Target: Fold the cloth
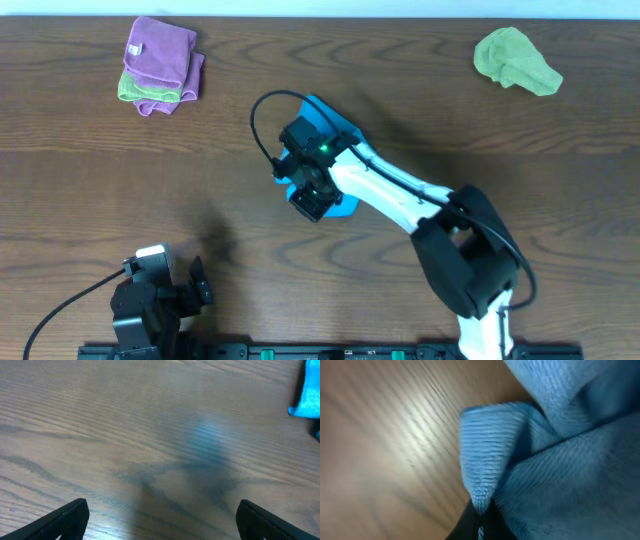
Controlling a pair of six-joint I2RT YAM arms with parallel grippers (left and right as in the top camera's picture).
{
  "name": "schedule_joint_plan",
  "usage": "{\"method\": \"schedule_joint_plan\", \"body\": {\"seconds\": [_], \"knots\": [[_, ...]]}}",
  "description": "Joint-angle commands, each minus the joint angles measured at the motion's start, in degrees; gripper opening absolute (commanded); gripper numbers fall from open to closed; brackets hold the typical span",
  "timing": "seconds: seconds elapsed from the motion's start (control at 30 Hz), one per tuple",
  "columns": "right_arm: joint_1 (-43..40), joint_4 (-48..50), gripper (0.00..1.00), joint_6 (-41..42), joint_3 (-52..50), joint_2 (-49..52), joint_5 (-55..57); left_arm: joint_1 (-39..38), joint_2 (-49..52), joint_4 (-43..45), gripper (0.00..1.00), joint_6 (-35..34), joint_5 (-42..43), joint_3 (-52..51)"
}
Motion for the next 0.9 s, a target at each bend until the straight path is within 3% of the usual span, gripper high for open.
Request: {"method": "schedule_joint_plan", "body": {"seconds": [0.0, 0.27, 0.6, 0.87], "knots": [[2.2, -0.3, 0.01, 0.4, 5.3, -6.7, 0.0, -0.3, -0.4, -0.2, 0.95, 0.6, -0.9, 0.0], [5.0, -0.7, 0.01, 0.4, 12.9, -11.0, 0.1, -0.3, -0.4, 0.0, 0.95, 0.7, -1.0, 0.0], [5.2, 0.1, 0.01, 1.4, 13.4, -11.0, 1.2, -0.3, -0.4, 0.0, 0.95, 0.6, -1.1, 0.0], [1.4, -0.1, 0.01, 16.7, 13.4, -11.0, 30.6, -0.3, -0.4, 1.8, 0.95, 0.6, -0.8, 0.0]]}}
